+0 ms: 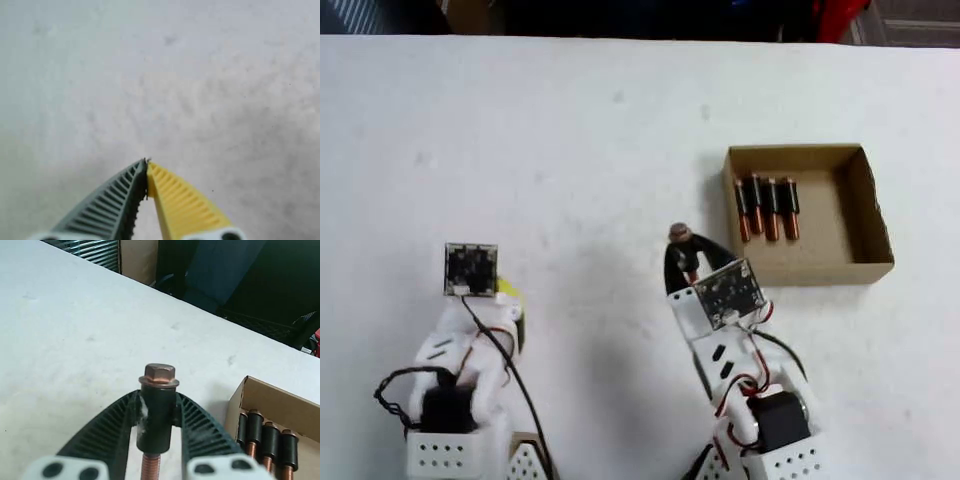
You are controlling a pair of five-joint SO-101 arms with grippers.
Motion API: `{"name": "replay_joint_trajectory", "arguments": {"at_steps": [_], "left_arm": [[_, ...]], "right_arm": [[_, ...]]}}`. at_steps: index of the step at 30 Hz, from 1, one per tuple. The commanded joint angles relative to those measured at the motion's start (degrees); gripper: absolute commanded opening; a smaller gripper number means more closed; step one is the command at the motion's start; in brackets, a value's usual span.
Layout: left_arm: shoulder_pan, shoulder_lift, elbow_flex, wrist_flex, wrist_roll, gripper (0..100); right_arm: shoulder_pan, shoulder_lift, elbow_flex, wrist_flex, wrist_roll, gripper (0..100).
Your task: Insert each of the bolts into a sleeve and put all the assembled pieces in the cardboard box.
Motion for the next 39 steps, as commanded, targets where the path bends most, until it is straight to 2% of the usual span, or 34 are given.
{"name": "replay_joint_trajectory", "arguments": {"at_steps": [1,7,12,22,31,35,39], "left_arm": [[-0.1,-0.3,-2.8,3.7,-0.3,2],[-0.1,-0.3,1.8,3.8,-0.3,2],[-0.1,-0.3,1.9,4.4,0.0,2],[3.8,-0.3,1.9,12.4,0.1,2],[3.6,-0.3,1.9,12.8,-0.2,2],[3.6,-0.3,1.9,12.8,-0.2,2],[3.6,-0.3,1.9,12.8,-0.2,2]], "right_arm": [[0.4,-0.3,-1.3,-0.5,0.6,1.7],[0.8,-0.1,-1.3,0.0,0.6,1.7],[4.7,0.0,-3.0,1.3,0.7,1.7],[8.7,0.0,-9.6,6.4,4.0,1.7],[13.9,0.5,-14.9,6.4,4.1,1.6],[16.5,6.9,-21.5,6.4,4.2,1.6],[19.4,19.7,-30.4,6.4,4.1,1.6]]}}
